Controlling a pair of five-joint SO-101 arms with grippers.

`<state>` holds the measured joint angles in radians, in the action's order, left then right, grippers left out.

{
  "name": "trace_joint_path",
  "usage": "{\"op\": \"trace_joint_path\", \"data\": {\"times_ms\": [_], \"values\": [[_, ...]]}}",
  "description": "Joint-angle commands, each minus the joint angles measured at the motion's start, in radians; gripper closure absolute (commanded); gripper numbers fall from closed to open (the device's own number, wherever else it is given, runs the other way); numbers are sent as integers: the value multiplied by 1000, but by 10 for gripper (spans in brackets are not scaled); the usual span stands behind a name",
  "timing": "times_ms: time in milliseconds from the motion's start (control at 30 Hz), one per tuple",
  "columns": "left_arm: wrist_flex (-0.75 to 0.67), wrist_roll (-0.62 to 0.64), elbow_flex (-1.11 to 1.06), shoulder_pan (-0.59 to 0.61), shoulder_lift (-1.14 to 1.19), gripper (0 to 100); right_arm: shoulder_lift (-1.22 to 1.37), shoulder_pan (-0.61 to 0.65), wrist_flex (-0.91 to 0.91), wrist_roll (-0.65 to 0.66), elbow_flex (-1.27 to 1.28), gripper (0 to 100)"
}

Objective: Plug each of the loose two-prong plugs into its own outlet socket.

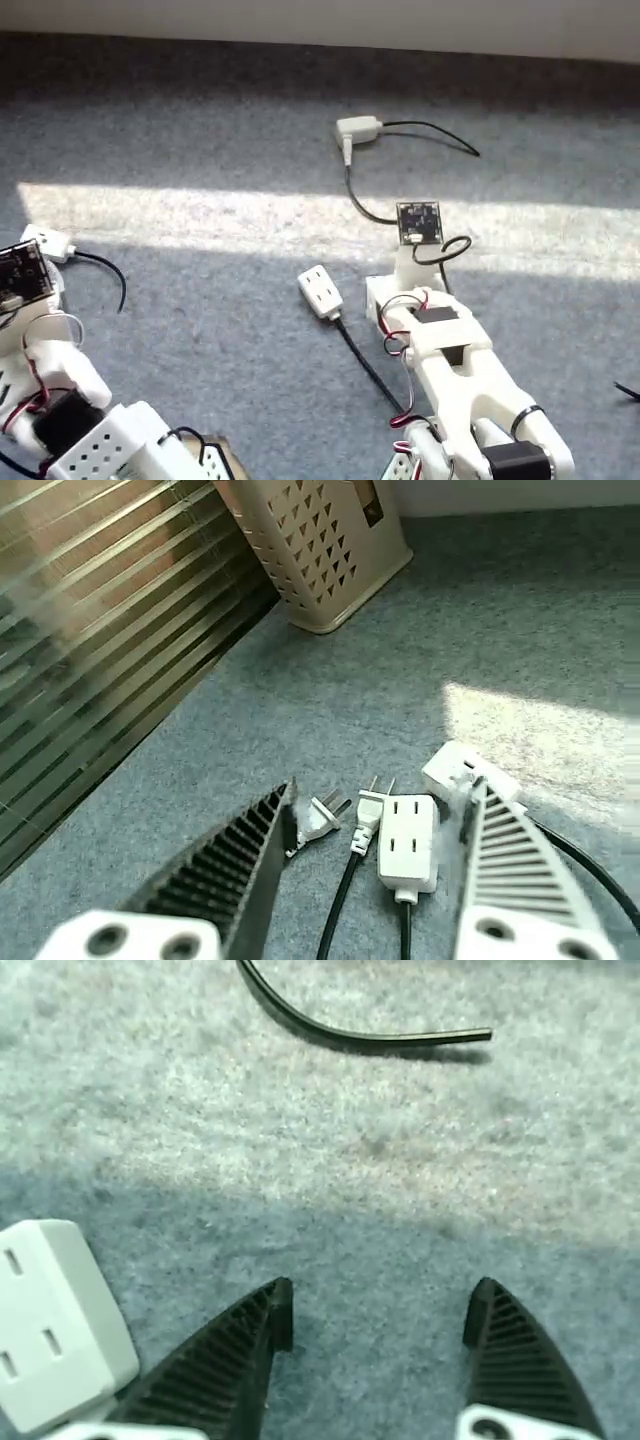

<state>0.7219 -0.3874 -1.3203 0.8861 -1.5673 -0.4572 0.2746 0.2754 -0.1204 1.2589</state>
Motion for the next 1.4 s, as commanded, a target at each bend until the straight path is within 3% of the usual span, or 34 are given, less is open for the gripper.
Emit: {"op": "trace_joint_path", "data": {"times_ms": [0, 267, 533, 700, 900, 1067, 1267, 1367], "values": [[-161, -69, 68, 79, 166, 736, -22, -10, -24, 2, 1, 719], [-132, -86, 579, 217, 852, 737, -22, -10, -24, 2, 1, 719], [189, -400, 1161, 245, 1478, 737, -22, -10, -24, 2, 1, 719], [419, -405, 1489, 260, 1724, 737, -22, -10, -24, 2, 1, 719], [517, -413, 1778, 260, 1989, 737, -22, -10, -24, 2, 2, 719], [671, -560, 1937, 246, 2164, 737, -22, -10, -25, 2, 2, 719], [695, -571, 2098, 245, 2313, 737, -22, -10, -25, 2, 2, 719], [707, -667, 2158, 251, 2370, 737, -22, -10, -25, 2, 2, 719]]}}
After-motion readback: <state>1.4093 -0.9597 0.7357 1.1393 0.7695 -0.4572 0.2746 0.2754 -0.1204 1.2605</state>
